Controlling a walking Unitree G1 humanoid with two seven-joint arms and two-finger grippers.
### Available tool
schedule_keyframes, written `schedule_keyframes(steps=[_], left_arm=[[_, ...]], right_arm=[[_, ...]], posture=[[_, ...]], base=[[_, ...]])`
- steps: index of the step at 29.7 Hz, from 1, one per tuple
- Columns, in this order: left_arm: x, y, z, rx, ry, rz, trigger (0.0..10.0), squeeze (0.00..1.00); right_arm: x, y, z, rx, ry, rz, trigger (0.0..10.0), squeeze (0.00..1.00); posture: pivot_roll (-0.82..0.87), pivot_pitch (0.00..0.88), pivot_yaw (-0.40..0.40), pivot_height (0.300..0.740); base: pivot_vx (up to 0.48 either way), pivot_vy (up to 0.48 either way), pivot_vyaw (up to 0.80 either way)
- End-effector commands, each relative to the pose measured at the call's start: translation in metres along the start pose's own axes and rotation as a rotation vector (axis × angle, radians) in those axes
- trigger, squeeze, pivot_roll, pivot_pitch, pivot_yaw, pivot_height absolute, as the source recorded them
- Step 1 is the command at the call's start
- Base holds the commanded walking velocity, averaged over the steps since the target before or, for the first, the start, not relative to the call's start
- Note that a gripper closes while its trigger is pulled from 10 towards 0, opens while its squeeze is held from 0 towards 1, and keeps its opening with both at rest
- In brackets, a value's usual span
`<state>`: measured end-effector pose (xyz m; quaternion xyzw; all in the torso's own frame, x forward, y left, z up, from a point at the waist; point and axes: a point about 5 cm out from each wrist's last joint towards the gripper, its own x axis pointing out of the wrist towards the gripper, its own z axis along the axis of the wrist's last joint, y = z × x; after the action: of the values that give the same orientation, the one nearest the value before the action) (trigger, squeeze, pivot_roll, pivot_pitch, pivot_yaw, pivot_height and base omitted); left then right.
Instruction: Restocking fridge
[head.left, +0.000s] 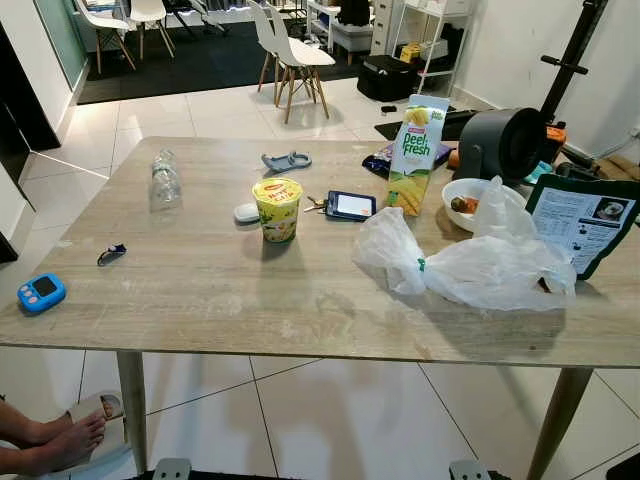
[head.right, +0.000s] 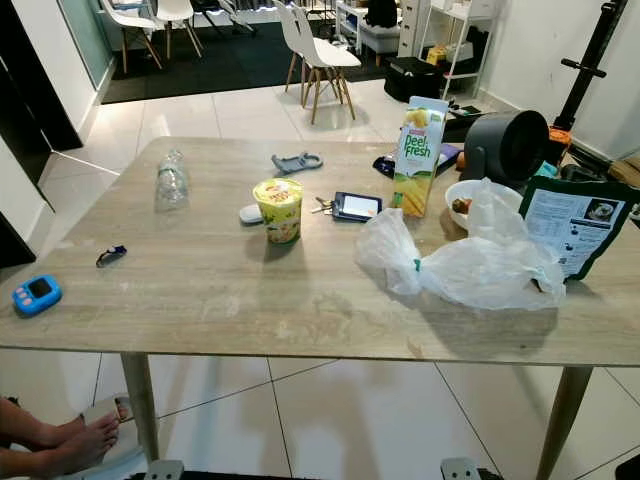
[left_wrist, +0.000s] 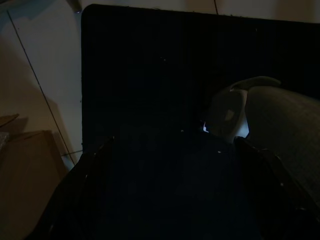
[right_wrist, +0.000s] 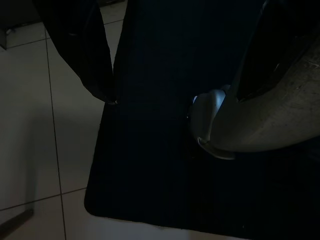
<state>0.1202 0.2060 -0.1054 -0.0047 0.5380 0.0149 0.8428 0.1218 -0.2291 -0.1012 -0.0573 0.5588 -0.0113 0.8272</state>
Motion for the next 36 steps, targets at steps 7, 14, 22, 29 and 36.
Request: schedule_keyframes(steps=[7, 14, 22, 29, 36], left_arm=[[-0.0014, 0.006, -0.0032, 0.02, 0.012, 0.008, 10.0, 0.0], [-0.0014, 0.0059, -0.0035, 0.023, 0.011, 0.008, 10.0, 0.0], [-0.0013, 0.0051, -0.0036, 0.022, 0.011, 0.006, 10.0, 0.0], [-0.0011, 0.0033, -0.0026, -0.01, -0.002, -0.002, 10.0, 0.0], [-0.0011, 0.0016, -0.0046, 0.019, 0.017, -0.025, 10.0, 0.0]], right_arm=[[0.0003, 0.0032, -0.0007, 0.01, -0.002, 0.007, 10.0, 0.0], [0.0003, 0.0045, -0.0024, 0.011, 0.003, 0.011, 10.0, 0.0], [0.0003, 0.0045, -0.0025, 0.012, 0.002, 0.01, 10.0, 0.0], [0.0002, 0.0049, -0.003, 0.014, 0.003, 0.011, 10.0, 0.0], [0.0003, 0.006, -0.0039, 0.016, 0.005, 0.014, 10.0, 0.0]], posture=[[0.08, 0.0, -0.005, 0.74], [0.08, 0.0, -0.004, 0.74], [0.08, 0.0, -0.006, 0.74], [0.08, 0.0, -0.005, 0.74], [0.08, 0.0, -0.003, 0.74]], base=[[0.103, 0.0, 0.0], [0.281, 0.0, 0.0], [0.355, 0.0, 0.0], [0.189, 0.0, 0.0], [0.0, -0.314, 0.0]])
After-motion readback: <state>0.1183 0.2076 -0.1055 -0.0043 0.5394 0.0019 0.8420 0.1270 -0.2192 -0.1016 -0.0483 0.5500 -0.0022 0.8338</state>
